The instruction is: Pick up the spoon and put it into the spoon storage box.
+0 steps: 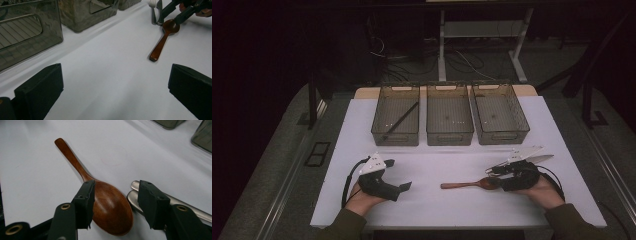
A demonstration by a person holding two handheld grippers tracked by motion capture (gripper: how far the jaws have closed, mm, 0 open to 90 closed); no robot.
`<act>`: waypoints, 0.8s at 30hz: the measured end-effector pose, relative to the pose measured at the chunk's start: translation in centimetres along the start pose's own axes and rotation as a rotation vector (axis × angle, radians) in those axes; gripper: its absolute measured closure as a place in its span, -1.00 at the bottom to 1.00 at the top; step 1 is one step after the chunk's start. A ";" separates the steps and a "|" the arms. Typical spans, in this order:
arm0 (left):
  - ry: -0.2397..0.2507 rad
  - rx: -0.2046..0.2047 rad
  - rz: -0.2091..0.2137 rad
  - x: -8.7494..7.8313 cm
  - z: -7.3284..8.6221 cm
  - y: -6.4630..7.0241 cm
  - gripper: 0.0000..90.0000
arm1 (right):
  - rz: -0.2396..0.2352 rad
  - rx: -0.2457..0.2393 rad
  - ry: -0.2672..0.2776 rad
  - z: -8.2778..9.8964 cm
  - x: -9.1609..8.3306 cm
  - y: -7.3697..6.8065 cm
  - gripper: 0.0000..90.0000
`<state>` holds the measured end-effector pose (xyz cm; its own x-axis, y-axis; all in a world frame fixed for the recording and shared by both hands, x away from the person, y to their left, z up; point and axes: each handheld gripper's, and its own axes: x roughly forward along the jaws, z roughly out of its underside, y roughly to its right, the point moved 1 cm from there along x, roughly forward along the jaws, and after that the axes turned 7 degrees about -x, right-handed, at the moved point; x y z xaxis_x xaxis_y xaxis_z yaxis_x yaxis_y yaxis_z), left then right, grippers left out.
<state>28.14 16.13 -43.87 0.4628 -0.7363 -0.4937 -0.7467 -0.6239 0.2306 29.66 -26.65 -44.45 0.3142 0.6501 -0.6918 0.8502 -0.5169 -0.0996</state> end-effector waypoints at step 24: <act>-0.022 -0.002 0.015 0.4 0.2 0.2 -1.00 | 0.001 -0.101 -0.084 0.6 0.3 -0.9 0.18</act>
<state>28.07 15.71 -44.19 0.4409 -0.7394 -0.5089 -0.7526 -0.6135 0.2394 28.75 -26.33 -45.03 0.2821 0.5988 -0.7496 0.8897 -0.4556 -0.0291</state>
